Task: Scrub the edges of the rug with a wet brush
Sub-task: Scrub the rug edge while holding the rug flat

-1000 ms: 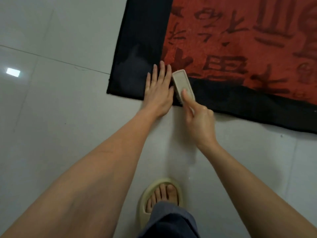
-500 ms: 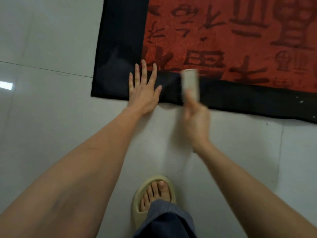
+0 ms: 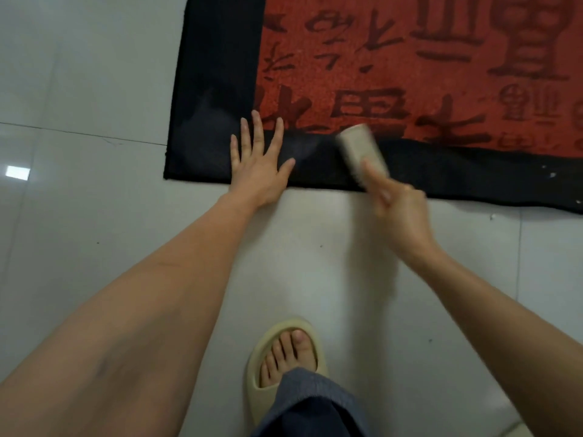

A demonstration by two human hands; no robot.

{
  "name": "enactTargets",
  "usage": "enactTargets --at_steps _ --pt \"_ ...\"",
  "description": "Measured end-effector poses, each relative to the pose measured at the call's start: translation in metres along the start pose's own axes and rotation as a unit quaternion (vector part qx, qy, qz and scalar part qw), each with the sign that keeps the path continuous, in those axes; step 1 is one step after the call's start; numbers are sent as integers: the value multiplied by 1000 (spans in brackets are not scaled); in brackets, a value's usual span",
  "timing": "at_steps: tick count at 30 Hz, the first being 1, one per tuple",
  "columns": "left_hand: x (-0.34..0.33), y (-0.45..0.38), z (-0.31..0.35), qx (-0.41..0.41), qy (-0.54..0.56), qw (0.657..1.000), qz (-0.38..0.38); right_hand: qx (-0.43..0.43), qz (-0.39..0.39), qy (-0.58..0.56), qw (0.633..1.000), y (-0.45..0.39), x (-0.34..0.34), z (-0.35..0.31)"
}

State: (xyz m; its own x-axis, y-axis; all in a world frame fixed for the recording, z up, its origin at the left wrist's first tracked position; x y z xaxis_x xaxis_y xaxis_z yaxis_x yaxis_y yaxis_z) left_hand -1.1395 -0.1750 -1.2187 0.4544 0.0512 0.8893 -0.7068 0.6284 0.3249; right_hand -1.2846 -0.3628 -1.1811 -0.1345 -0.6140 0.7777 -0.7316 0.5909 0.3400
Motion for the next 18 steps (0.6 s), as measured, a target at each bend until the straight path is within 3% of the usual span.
enactTargets --at_steps 2,5,8,11,12,15,18 --pt "1 -2 12 16 -10 1000 16 -87 72 -70 991 3 6 8" --pt "-3 -8 48 -73 8 996 46 -13 2 -78 997 31 -34 -22" --pt "-15 -13 60 -130 25 991 26 56 -6 26 998 8 -6 -2" --pt "-16 -15 59 -115 21 993 14 -104 68 -19 992 -21 31 26" --pt "-16 -14 59 -113 23 993 5 -120 82 -45 988 -12 23 17" --pt "-15 -13 58 -119 27 992 -21 -4 -12 -66 998 27 -34 -28" --pt "-14 -14 56 -122 33 991 -39 75 -53 70 993 7 -14 -5"
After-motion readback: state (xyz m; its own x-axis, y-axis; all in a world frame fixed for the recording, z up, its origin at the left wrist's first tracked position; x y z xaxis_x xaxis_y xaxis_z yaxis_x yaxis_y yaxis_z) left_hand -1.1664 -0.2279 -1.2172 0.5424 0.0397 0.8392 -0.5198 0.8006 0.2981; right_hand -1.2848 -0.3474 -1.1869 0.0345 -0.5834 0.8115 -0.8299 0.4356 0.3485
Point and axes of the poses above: each hand's wrist, its own y-axis away from the middle knuckle, its own x-axis out of the back of the hand, z = x × y, the point moved 4 cm from there along -y, towards the middle knuckle, and after that the axes turned 13 degrees about -x, right-handed, at the moved point
